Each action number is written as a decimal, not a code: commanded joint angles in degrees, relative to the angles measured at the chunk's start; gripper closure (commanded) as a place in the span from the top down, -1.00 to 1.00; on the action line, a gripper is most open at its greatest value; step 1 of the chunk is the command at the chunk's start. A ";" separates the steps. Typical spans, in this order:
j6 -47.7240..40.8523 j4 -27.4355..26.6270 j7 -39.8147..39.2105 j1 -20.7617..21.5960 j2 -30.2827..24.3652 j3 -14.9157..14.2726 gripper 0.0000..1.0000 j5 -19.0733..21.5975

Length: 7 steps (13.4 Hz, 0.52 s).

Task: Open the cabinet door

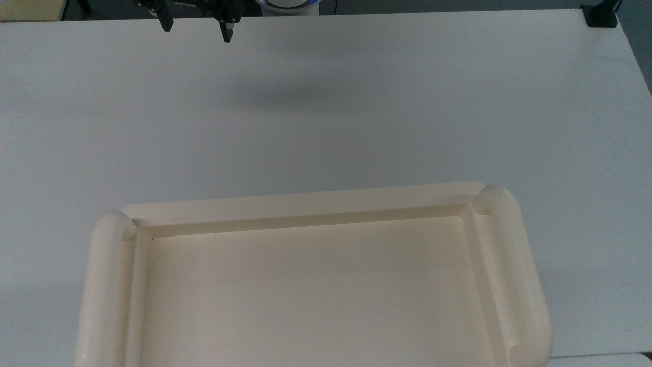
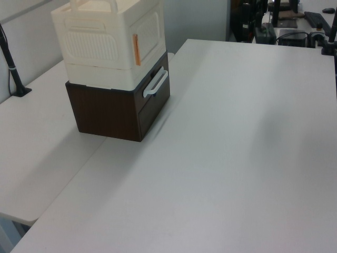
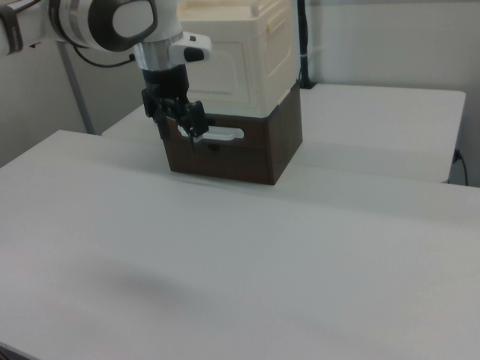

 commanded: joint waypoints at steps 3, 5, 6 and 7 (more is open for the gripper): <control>-1.08 -1.49 -0.99 -0.17 -1.83 -0.40 1.00 -0.70; -1.00 -1.40 -0.47 -0.09 -1.83 -0.67 1.00 -0.44; -1.08 -1.40 -0.90 -0.09 -1.92 -0.93 1.00 -0.43; -1.08 -1.40 -0.90 0.00 -2.09 -1.19 1.00 -0.26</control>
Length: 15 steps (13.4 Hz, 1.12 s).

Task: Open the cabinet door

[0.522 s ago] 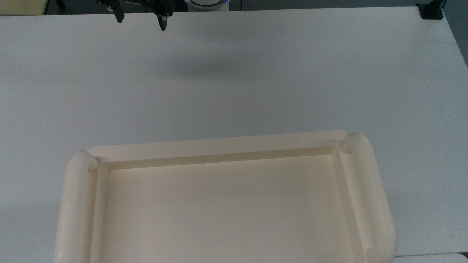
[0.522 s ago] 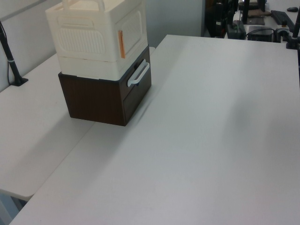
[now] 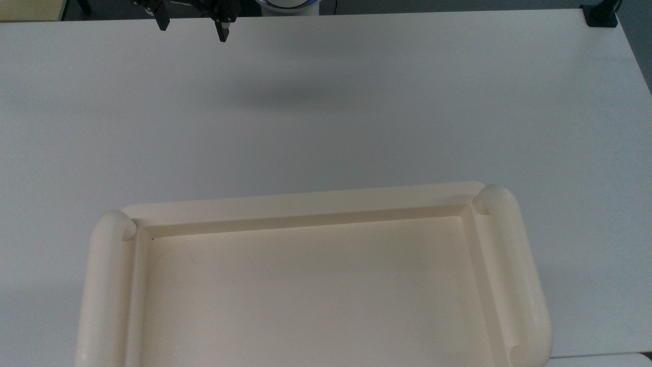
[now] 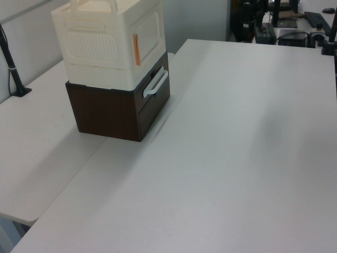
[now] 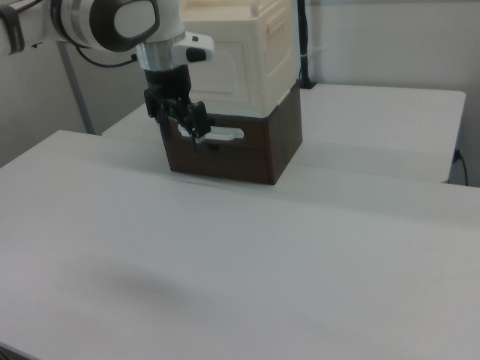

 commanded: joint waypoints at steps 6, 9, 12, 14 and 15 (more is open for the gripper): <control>0.75 -1.31 -4.66 0.71 -1.60 -0.99 1.00 -0.17; 6.37 -1.22 -6.53 1.32 0.15 -0.99 1.00 -0.08; 10.33 0.96 -6.18 5.09 2.52 -0.99 1.00 -0.08; 12.61 3.69 -6.09 7.29 4.45 -1.25 1.00 0.53; 16.19 4.57 -5.83 8.69 5.25 -1.34 1.00 2.36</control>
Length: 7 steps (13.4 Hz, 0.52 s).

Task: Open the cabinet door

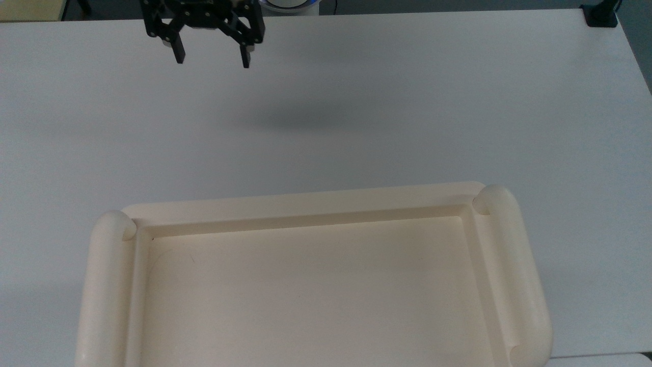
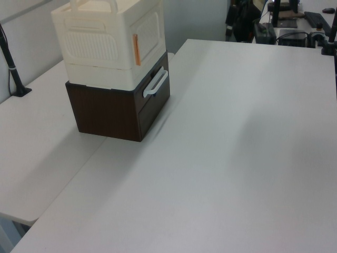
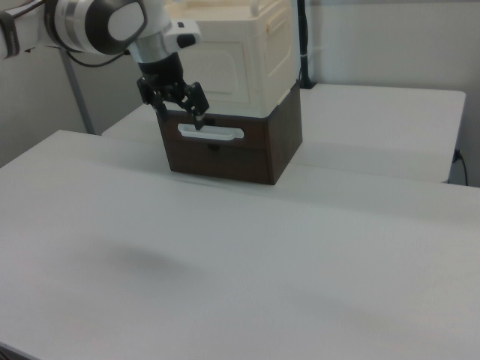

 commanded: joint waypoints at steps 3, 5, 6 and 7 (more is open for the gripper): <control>15.93 3.78 0.33 6.48 4.16 -1.01 1.00 5.34; 23.46 4.04 0.59 9.20 6.86 -1.18 1.00 5.35; 26.73 5.52 1.64 10.52 8.28 -1.27 1.00 5.34; 28.59 6.93 3.47 11.49 10.03 -1.36 1.00 5.08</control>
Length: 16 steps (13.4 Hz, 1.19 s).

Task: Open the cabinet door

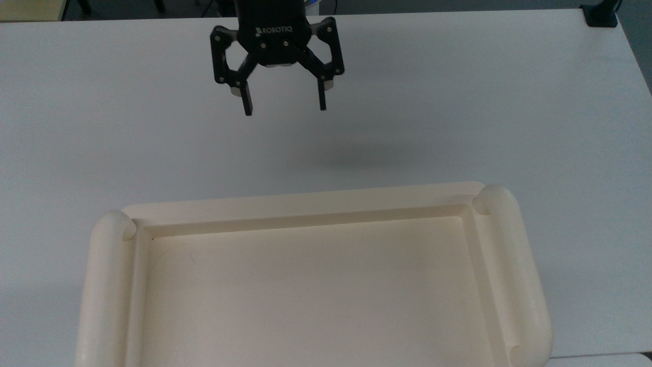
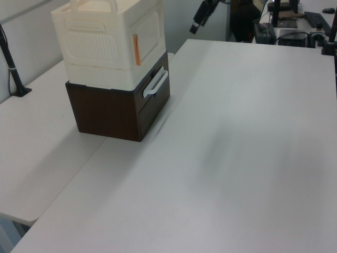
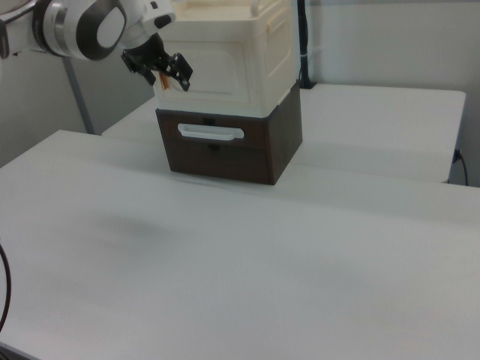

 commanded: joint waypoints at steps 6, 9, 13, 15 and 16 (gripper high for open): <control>16.85 9.88 8.53 11.37 12.84 -6.86 0.94 0.20; 19.05 9.97 8.71 11.45 13.54 -6.86 0.79 0.20; 21.00 10.67 9.76 12.33 14.77 -7.03 0.69 0.20; 21.44 13.38 10.72 13.64 17.22 -8.78 0.69 0.11; 21.44 14.53 11.95 14.87 18.63 -10.44 0.69 0.11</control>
